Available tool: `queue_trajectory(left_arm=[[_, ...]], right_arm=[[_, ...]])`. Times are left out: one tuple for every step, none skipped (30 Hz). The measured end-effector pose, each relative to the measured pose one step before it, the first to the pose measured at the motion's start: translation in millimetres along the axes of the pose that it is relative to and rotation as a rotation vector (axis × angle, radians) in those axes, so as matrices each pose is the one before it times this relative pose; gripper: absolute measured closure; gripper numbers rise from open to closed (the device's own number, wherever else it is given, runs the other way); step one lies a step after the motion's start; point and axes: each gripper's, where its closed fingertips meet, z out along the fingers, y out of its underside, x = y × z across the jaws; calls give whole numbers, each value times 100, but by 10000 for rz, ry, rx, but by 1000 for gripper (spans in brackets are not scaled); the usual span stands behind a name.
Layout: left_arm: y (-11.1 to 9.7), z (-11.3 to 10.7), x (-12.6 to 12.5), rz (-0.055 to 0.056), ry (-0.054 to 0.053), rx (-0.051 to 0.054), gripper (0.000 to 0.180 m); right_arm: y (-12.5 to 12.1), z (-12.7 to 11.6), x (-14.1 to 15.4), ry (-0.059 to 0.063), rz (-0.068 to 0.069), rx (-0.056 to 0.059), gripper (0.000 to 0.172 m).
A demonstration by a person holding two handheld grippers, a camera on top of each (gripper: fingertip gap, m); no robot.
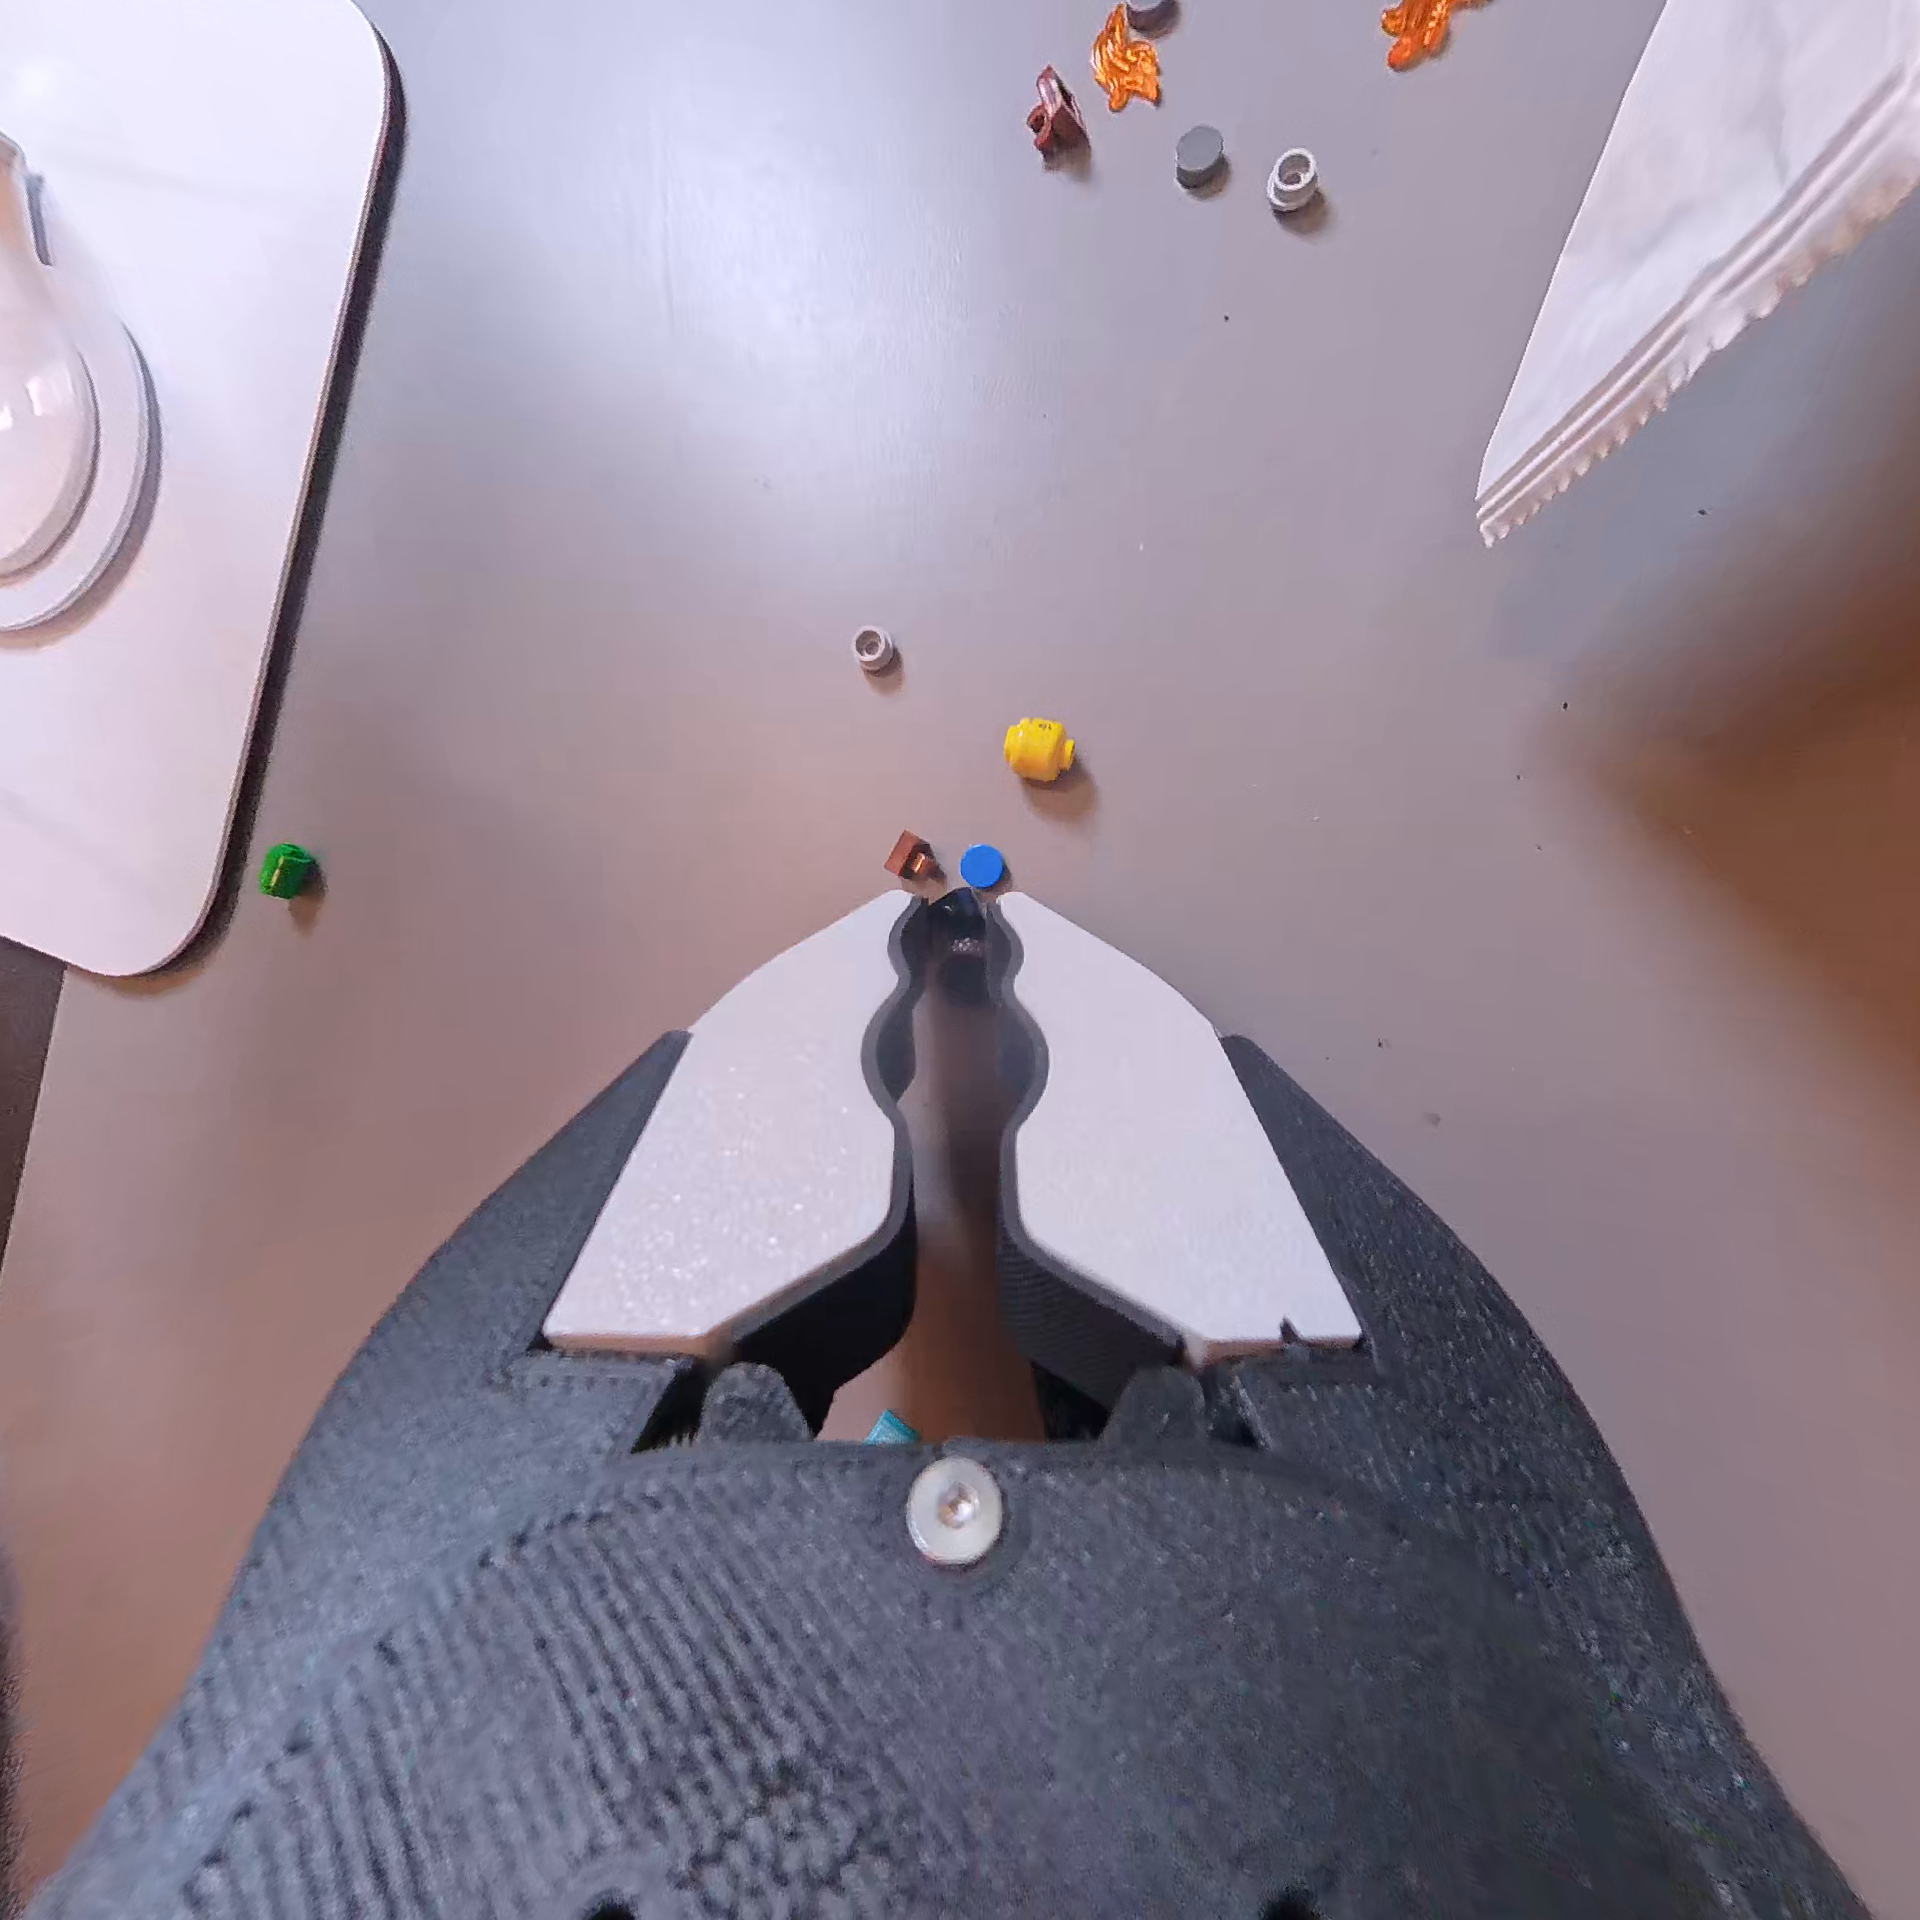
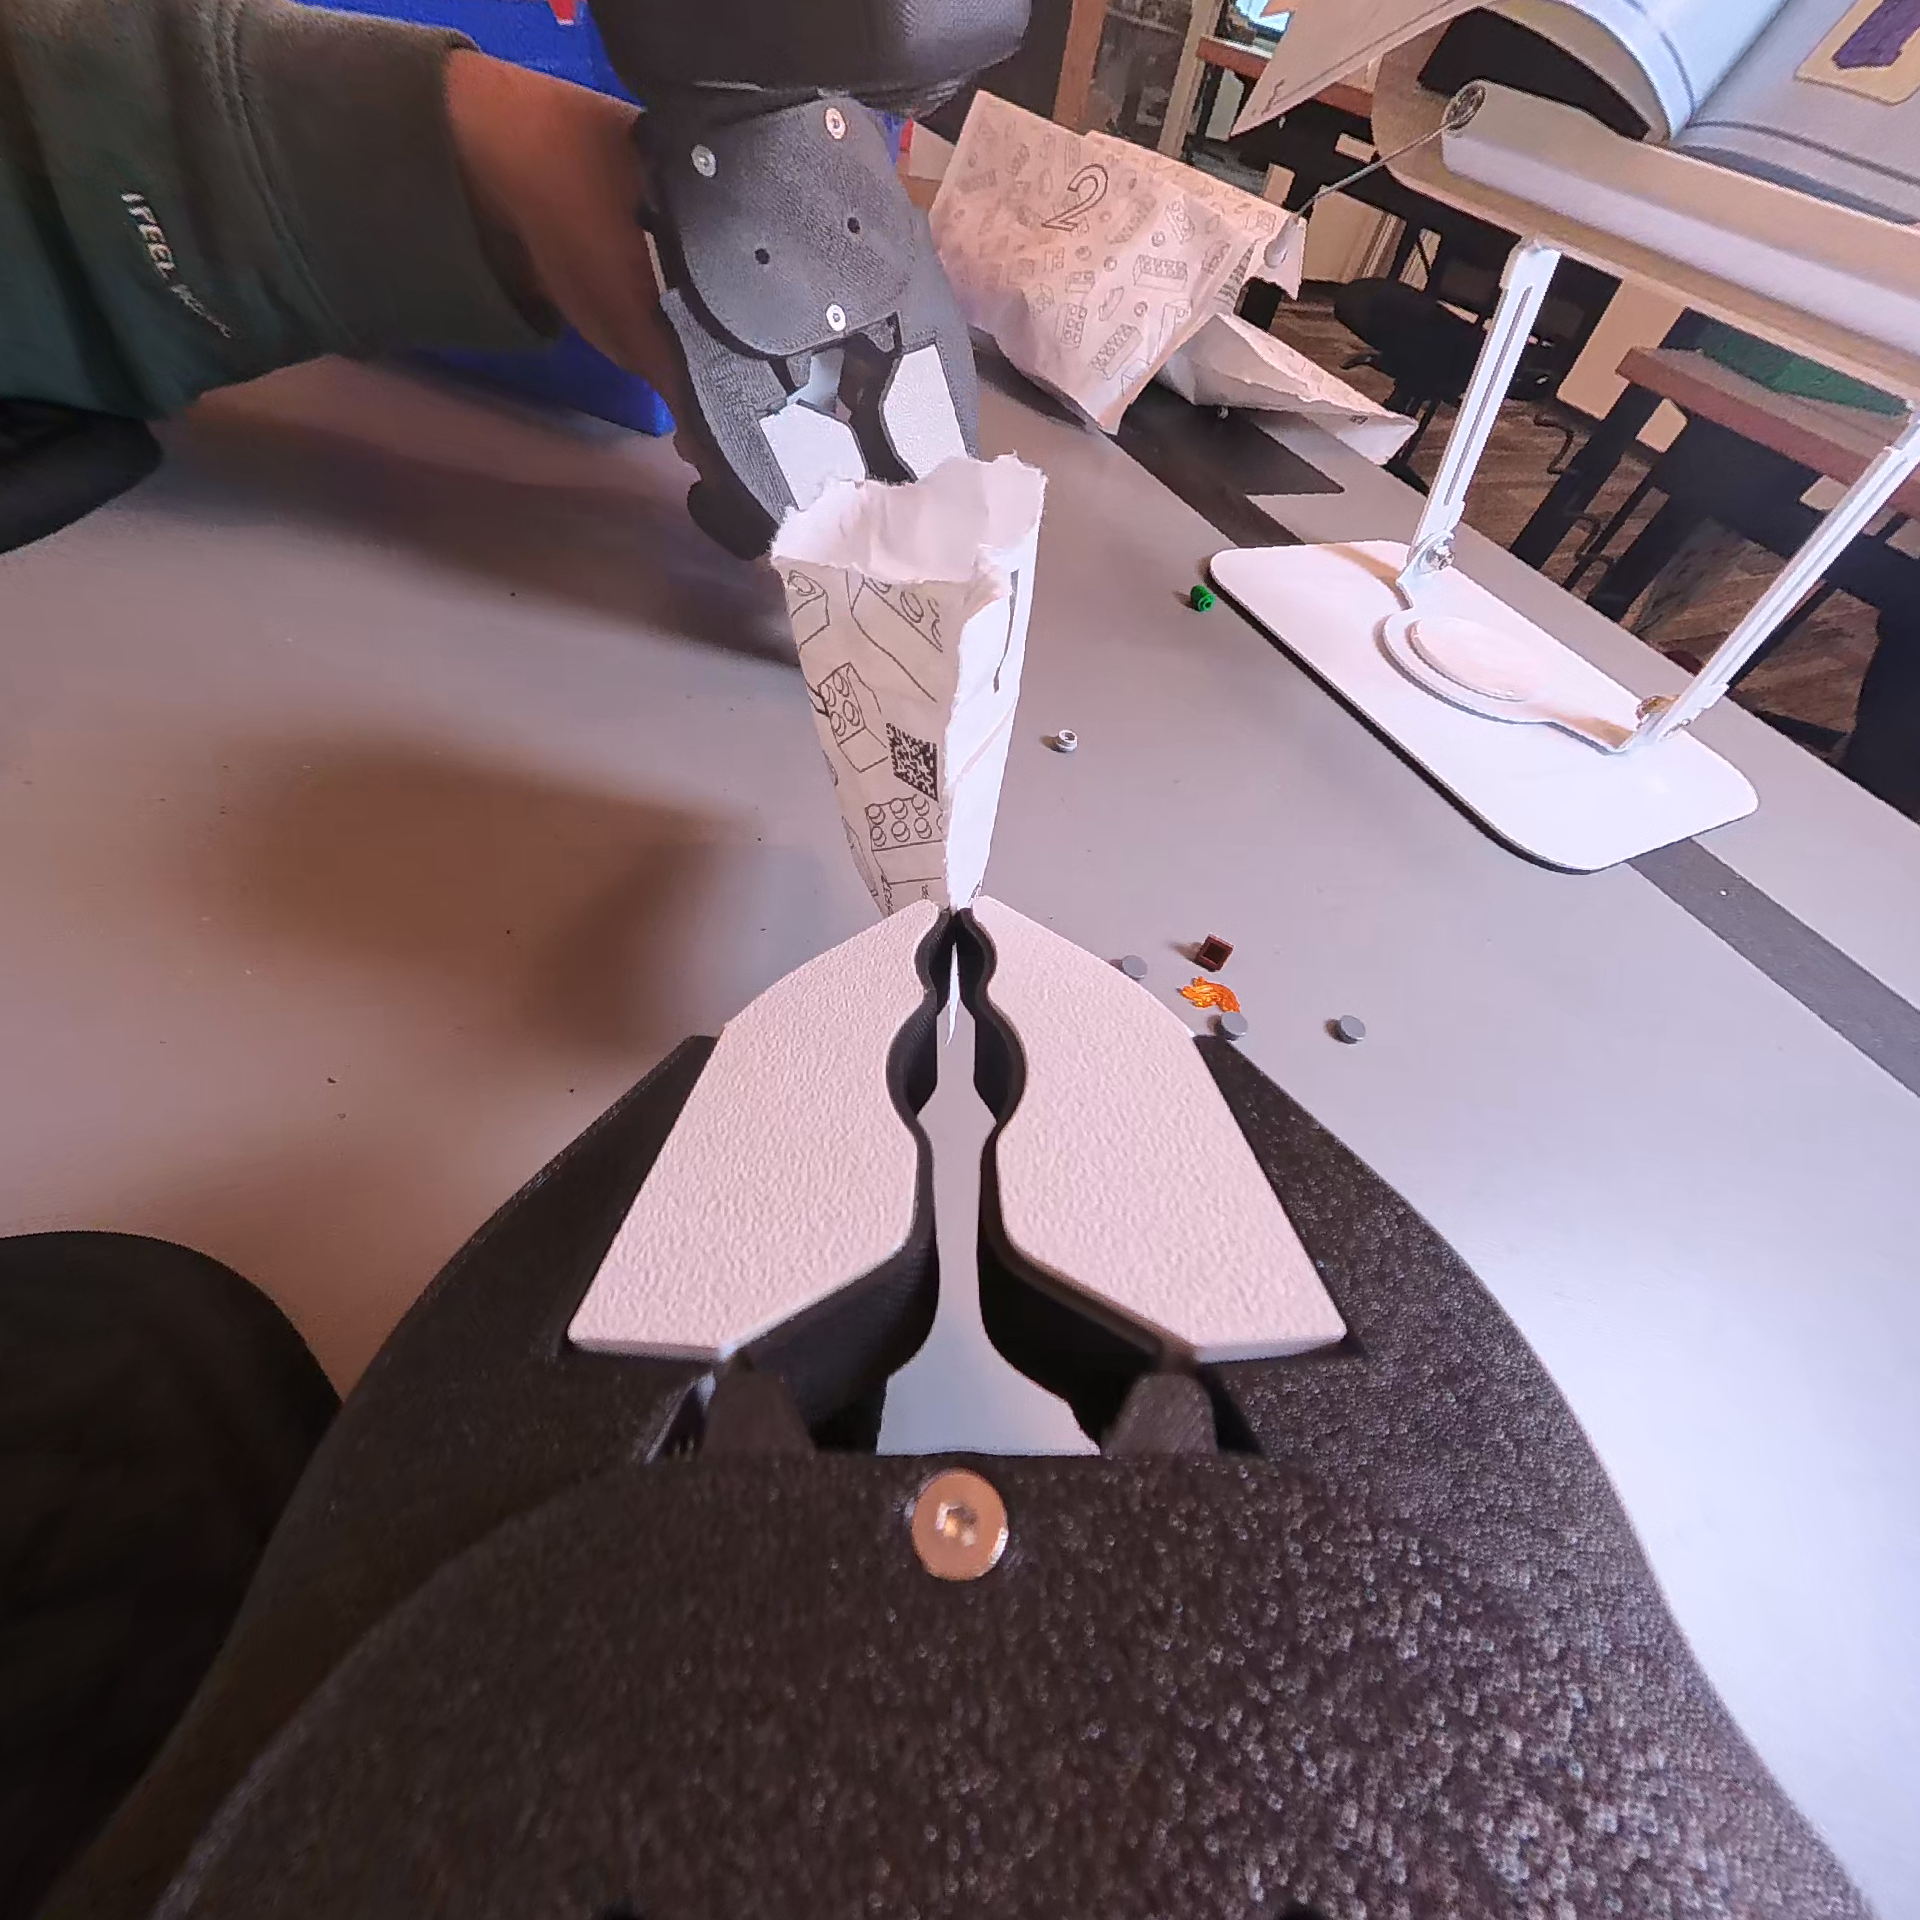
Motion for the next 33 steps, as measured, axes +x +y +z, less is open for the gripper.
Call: queue_trajectory(left_arm=[[8,-67,-116,39,-63,14,171],[22,-91,-104,9,-36,27,171],[-34,-167,-37,-42,35,69,171],[-230,-341,-2,-90,72,180,171],[-608,-562,-32,-117,45,360,171],[-1023,-778,213,-109,141,518,171],[-1518,-912,561,-66,248,705,171],[-1951,-902,909,-6,333,850,171],[-2091,-724,1172,52,373,835,171],[-1965,-424,1281,139,338,705,171],[-1580,-77,1132,216,209,477,171],[-1092,223,965,284,121,264,171],[-660,411,724,284,32,102,170],[-281,518,525,273,-30,-20,170],[-8,524,446,240,-5,-89,170],[105,465,480,181,79,-103,167],[142,353,380,136,76,-103,164],[154,224,41,138,-91,-98,162],[145,124,-104,144,-147,-88,161],[138,54,51,97,0,-76,159],[80,0,34,19,20,-30,157],[15,-23,90,21,60,19,156],[31,-60,183,38,125,4,153],[75,-75,140,49,102,-34,150],[37,-170,-82,104,-48,-38,148],[-40,-325,-264,109,-126,14,146],[-50,-472,-482,-44,-180,27,146],[95,-573,-867,-216,-301,-34,147],[341,-590,-1217,-295,-418,-91,149],[769,-470,-1234,-268,-344,-233,148],[1426,-177,-1139,-247,-250,-493,147],[2023,236,-948,-354,-126,-749,143],[2229,668,-680,-378,4,-793,138]], right_arm=[[-5,-3,-28,-7,-1,2,171],[11,4,-30,-11,-9,-6,171],[15,4,-37,-7,-21,-13,171],[15,6,-40,0,-34,-18,171],[32,22,-57,-1,-48,-24,171],[31,34,-64,-2,-60,-30,171],[34,37,-68,0,-65,-37,171],[52,49,-70,2,-65,-50,171],[67,63,-66,6,-70,-61,171],[69,63,-71,11,-85,-59,171],[33,58,-94,10,-90,-40,171],[-9,48,-91,2,-69,-12,171],[-54,38,-115,-17,-30,9,171],[-58,20,-114,-29,-3,18,171],[-48,23,-109,-23,-4,17,171],[-29,12,-73,-16,-12,9,171],[-15,0,-60,-13,-9,2,171],[-14,-11,-22,-11,2,6,171],[-15,-16,1,-10,17,16,171],[-20,-27,22,-10,34,23,171],[-28,-27,48,-12,53,30,171],[-41,-40,60,-7,65,39,171],[-45,-46,66,-2,67,44,171],[-41,-44,58,-4,60,37,171],[-10,-29,41,-3,47,15,171],[10,-22,45,6,23,-1,171],[13,-30,79,32,-3,-6,171],[19,-57,143,71,-14,-22,171],[26,-60,229,103,10,-34,171],[39,-67,260,96,55,-28,171],[41,-61,239,63,82,-13,171],[47,-39,204,42,84,2,171],[76,-24,170,26,79,6,171]])
